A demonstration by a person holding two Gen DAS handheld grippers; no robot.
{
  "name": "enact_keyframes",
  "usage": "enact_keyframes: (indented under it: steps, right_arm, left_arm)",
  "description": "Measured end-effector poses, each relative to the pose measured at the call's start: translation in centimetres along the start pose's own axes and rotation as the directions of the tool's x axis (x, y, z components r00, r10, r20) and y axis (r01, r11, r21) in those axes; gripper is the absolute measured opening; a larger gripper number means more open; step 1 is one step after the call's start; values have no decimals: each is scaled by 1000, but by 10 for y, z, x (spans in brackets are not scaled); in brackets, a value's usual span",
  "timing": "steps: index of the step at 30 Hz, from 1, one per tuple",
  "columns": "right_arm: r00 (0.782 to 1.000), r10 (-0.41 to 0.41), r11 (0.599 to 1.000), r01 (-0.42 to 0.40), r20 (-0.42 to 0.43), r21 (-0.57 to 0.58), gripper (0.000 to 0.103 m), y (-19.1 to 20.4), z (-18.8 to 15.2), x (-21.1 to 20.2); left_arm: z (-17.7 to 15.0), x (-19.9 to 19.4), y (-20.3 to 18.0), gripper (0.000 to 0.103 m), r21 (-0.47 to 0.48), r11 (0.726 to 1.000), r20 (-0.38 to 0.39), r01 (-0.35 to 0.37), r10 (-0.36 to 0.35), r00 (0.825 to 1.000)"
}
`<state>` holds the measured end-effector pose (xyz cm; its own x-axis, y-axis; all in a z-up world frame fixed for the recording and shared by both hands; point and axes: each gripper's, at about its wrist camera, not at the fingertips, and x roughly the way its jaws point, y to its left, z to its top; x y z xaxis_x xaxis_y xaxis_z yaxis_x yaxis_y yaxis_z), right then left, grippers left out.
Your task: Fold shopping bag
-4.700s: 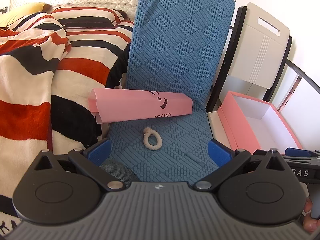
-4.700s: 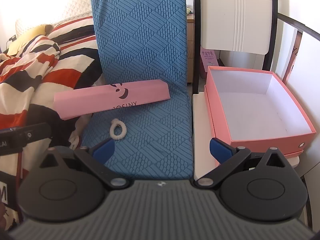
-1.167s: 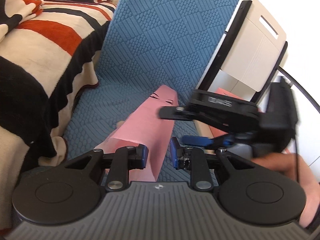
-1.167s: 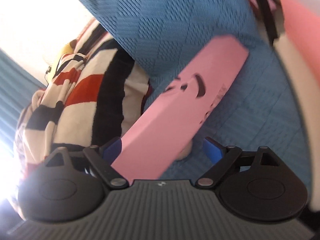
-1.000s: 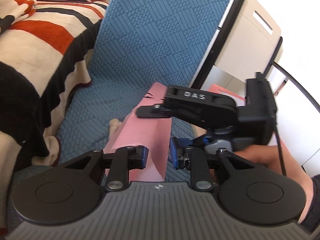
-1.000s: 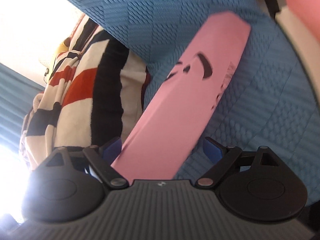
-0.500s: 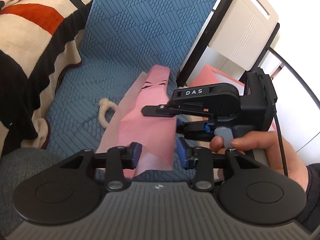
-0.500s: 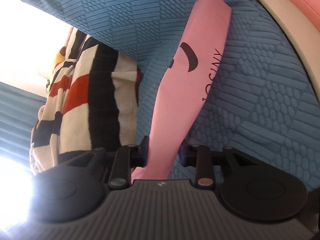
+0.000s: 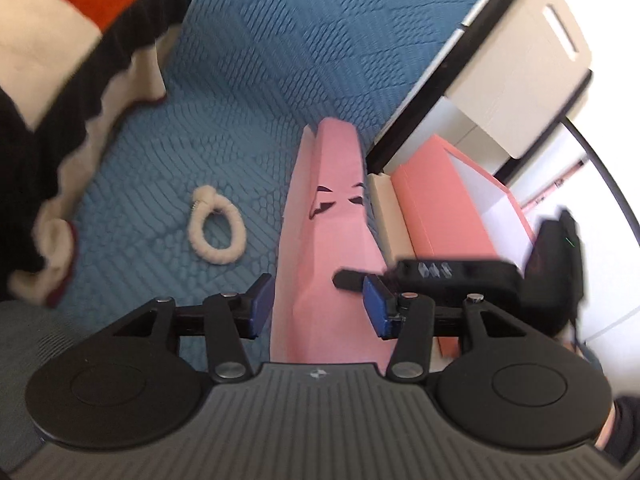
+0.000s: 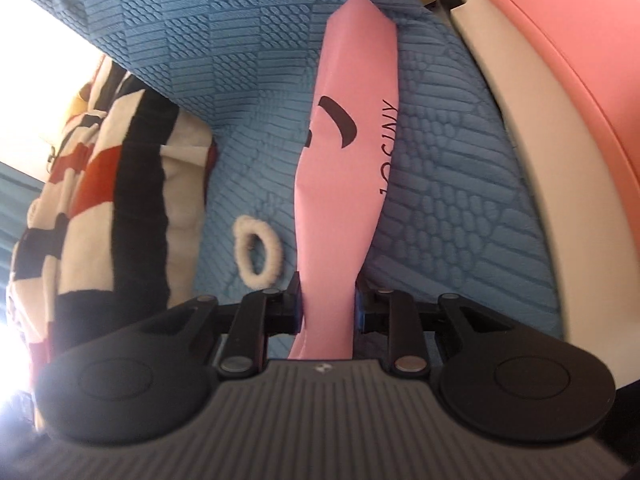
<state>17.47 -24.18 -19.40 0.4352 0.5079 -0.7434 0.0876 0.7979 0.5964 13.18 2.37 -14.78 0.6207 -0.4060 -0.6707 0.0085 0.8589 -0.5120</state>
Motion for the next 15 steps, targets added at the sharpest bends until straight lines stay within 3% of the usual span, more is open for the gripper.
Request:
enact_keyframes:
  steps: [8,15]
  right_arm:
    - [999,-36,998,37,18,-56,30,-5,0,-9]
    - [991,-131,986,133,31,-103,51,-11,-2,-14]
  left_arm:
    - [10,77,13,54,-41,999,-107,-33,28,994]
    - [9,110,12,54,-21,1000,-165,-8,5,986]
